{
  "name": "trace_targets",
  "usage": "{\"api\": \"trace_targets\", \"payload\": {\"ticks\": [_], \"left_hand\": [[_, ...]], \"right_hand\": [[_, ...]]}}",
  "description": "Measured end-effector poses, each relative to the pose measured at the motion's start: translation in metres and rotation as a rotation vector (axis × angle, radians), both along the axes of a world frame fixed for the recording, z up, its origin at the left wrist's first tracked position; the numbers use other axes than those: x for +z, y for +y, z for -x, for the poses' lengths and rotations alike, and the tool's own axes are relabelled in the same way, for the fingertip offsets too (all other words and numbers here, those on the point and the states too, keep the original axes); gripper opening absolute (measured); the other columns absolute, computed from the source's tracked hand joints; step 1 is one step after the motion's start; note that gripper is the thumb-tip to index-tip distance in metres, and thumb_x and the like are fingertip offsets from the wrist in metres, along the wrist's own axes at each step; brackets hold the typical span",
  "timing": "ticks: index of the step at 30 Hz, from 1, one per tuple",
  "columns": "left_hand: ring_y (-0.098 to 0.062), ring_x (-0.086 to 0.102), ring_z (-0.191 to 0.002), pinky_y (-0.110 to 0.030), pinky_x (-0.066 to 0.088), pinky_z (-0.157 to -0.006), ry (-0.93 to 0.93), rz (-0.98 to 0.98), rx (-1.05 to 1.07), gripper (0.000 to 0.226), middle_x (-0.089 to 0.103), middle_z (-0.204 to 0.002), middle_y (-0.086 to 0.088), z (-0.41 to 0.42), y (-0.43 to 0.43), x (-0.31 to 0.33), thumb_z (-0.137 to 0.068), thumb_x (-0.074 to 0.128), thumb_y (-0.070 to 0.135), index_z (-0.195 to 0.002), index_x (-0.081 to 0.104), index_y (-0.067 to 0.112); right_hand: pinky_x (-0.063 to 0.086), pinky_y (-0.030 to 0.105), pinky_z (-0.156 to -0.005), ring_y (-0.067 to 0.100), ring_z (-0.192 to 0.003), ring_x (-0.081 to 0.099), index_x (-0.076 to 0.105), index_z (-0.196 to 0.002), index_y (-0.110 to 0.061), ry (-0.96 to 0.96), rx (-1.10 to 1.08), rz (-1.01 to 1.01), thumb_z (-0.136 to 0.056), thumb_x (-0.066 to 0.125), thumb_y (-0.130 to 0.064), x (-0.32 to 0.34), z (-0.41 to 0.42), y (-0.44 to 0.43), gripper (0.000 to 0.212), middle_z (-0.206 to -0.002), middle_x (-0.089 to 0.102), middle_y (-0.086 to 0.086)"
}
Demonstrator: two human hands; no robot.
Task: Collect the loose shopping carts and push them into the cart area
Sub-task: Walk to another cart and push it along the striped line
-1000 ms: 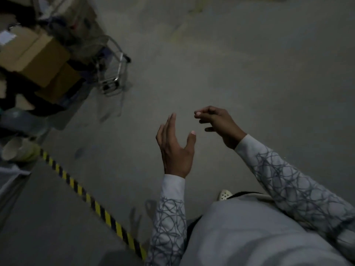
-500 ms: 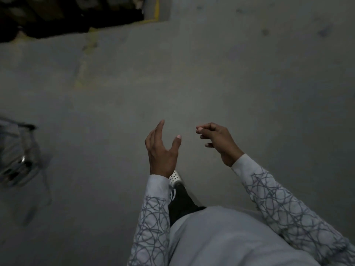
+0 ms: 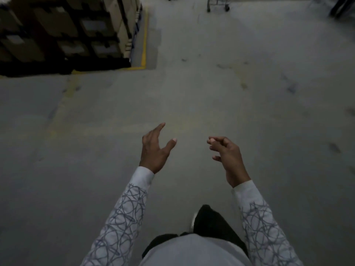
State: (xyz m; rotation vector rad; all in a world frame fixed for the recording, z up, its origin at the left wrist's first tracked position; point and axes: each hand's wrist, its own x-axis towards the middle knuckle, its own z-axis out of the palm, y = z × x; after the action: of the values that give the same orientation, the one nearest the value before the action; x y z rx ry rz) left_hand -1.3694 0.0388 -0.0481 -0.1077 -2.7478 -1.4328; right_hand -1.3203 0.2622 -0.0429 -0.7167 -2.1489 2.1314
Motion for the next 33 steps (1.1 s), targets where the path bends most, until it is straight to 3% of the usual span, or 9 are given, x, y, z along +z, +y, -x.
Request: {"api": "trace_targets", "payload": {"ticks": [4,8,12,15,18,21,26,33], "left_hand": [[-0.021,0.028,-0.144,-0.029,0.021,-0.114,-0.014,0.011,-0.023,0.074,0.042,-0.155,-0.001,0.086,0.012,-0.018,-0.085,0.063,0.055,-0.15,0.043,0.025],[-0.022,0.028,-0.149,-0.024,0.014,-0.116,0.052,0.071,0.009,0.087,0.037,-0.159,-0.004,0.187,0.028,-0.04,-0.08,0.047,0.07,-0.151,0.041,0.022],[-0.027,0.024,-0.15,-0.038,0.015,-0.12,0.061,0.172,0.077,0.087,0.028,-0.164,-0.003,0.282,0.034,-0.035,-0.083,0.042,0.073,-0.155,0.035,0.025],[-0.031,0.024,-0.148,-0.047,0.022,-0.119,0.082,0.318,0.16,0.081,0.023,-0.165,-0.002,0.334,0.019,-0.024,-0.087,0.045,0.068,-0.156,0.031,0.029],[-0.032,0.02,-0.149,-0.05,0.022,-0.119,0.029,0.405,0.248,0.08,0.018,-0.166,0.0,0.378,-0.006,-0.026,-0.088,0.049,0.064,-0.157,0.026,0.031],[-0.032,0.018,-0.15,-0.051,0.019,-0.119,-0.005,0.441,0.313,0.08,0.017,-0.167,0.0,0.428,-0.038,-0.036,-0.09,0.054,0.061,-0.157,0.024,0.032],[-0.035,0.019,-0.149,-0.054,0.019,-0.118,-0.073,0.516,0.481,0.078,0.021,-0.165,-0.004,0.504,-0.121,-0.057,-0.087,0.051,0.06,-0.156,0.029,0.029],[-0.034,0.021,-0.148,-0.054,0.027,-0.115,-0.182,0.35,0.707,0.074,0.016,-0.166,-0.007,0.597,-0.28,-0.074,-0.09,0.067,0.041,-0.154,0.034,0.026]], "right_hand": [[0.05,0.028,-0.074,0.011,-0.101,0.066,0.073,-0.108,-0.023,0.029,-0.011,-0.088,-0.095,0.068,-0.024,-0.012,0.098,0.022,0.013,-0.107,0.074,-0.006],[0.049,0.027,-0.079,0.005,-0.098,0.066,0.072,-0.109,-0.025,0.119,0.057,-0.212,-0.094,0.07,-0.024,-0.032,0.208,0.044,0.014,-0.106,0.073,-0.007],[0.051,0.031,-0.092,0.011,-0.105,0.064,0.069,-0.115,-0.027,0.174,0.181,-0.428,-0.093,0.07,-0.033,-0.027,0.322,0.056,0.023,-0.112,0.071,-0.009],[0.049,0.032,-0.093,0.013,-0.11,0.061,0.067,-0.121,-0.027,0.201,0.292,-0.566,-0.094,0.069,-0.035,-0.011,0.404,0.045,0.028,-0.118,0.068,-0.007],[0.049,0.042,-0.098,0.018,-0.117,0.059,0.064,-0.123,-0.028,0.243,0.387,-0.678,-0.094,0.067,-0.037,-0.012,0.475,0.026,0.031,-0.122,0.067,-0.004],[0.044,0.052,-0.1,0.025,-0.123,0.053,0.062,-0.127,-0.029,0.253,0.466,-0.812,-0.094,0.064,-0.04,-0.022,0.54,-0.003,0.035,-0.126,0.065,-0.001],[0.031,0.048,-0.096,0.022,-0.134,0.043,0.062,-0.124,-0.031,0.369,0.58,-1.026,-0.092,0.064,-0.036,-0.046,0.646,-0.092,0.033,-0.138,0.057,-0.004],[0.034,0.053,-0.1,0.024,-0.14,0.035,0.062,-0.127,-0.031,0.405,0.839,-0.974,-0.092,0.066,-0.035,-0.073,0.792,-0.257,0.035,-0.148,0.048,-0.001]]}}
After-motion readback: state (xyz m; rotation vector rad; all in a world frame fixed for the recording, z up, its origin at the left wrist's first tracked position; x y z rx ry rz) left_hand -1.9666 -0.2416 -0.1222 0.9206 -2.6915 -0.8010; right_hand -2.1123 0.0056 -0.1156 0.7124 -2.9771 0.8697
